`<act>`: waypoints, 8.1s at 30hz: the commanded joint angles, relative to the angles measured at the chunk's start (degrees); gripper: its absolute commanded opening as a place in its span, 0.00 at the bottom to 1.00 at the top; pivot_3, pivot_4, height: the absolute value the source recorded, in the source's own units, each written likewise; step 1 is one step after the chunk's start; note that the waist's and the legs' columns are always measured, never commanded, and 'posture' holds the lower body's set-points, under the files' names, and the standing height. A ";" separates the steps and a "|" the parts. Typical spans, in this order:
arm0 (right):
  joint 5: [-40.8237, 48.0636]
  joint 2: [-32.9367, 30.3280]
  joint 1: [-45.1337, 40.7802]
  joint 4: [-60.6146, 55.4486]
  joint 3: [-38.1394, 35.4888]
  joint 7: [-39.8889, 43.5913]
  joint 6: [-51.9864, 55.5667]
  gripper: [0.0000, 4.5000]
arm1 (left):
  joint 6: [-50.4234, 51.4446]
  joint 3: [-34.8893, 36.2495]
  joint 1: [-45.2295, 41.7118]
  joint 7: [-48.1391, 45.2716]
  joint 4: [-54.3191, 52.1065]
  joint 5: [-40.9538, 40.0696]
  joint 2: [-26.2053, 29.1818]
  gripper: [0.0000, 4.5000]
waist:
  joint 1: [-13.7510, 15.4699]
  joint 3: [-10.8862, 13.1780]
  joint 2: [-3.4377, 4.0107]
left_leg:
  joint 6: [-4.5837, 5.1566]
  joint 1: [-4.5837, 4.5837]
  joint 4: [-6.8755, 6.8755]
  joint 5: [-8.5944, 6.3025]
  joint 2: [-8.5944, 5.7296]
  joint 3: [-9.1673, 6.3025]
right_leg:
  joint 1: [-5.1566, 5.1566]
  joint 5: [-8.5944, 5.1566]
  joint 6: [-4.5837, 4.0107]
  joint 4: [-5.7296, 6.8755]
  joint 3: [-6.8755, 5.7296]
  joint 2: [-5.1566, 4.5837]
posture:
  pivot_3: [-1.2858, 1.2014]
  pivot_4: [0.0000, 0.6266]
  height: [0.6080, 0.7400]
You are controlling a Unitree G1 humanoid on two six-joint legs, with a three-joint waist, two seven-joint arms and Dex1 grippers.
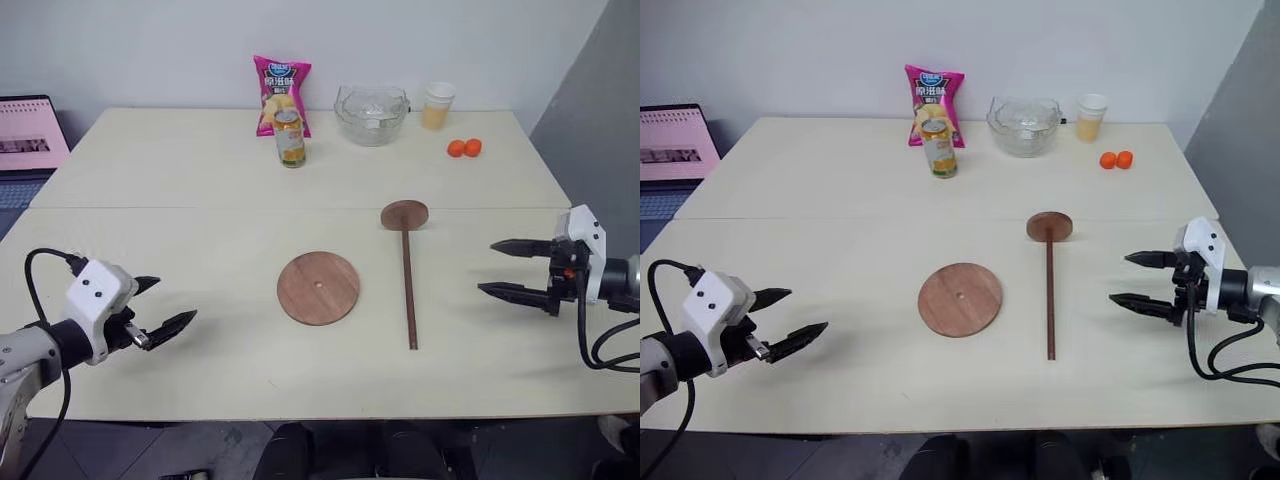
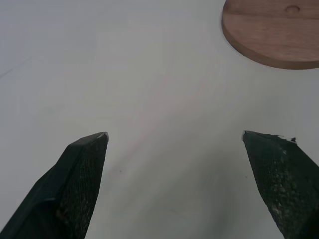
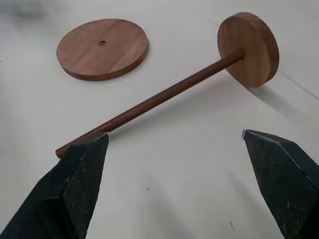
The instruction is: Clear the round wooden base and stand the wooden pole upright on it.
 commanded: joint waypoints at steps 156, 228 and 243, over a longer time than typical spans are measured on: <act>-12.93 55.27 -17.05 0.08 25.51 -24.72 -23.61 0.05 | -2.00 -9.83 -8.72 -6.46 -6.18 -7.42 1.51 1.00 | -1.54 0.00 0.01 | -0.02 -0.04 -0.07 -0.02 0.03 -0.08 | -0.21 0.07 -0.05 0.14 0.07 0.11 | 0.52 0.24 1.00; -19.17 49.27 -14.90 5.71 30.53 -32.50 -10.08 0.05 | -2.52 -11.57 -10.77 -7.15 -5.06 -6.15 1.39 1.00 | -1.33 -1.24 -0.07 | 0.00 1.16 -0.80 -0.04 -0.01 -0.06 | 0.67 0.00 -0.12 -0.01 0.11 0.06 | 0.52 0.24 1.00; -18.22 47.66 -13.72 7.77 28.97 -33.61 -8.08 0.05 | -2.53 -11.82 -10.92 -7.04 -5.13 -6.04 1.21 1.00 | -1.26 -1.63 0.09 | 0.00 1.18 -0.86 -0.04 -0.01 -0.08 | 0.70 -0.08 -0.03 -0.09 0.09 0.06 | 0.52 0.24 1.00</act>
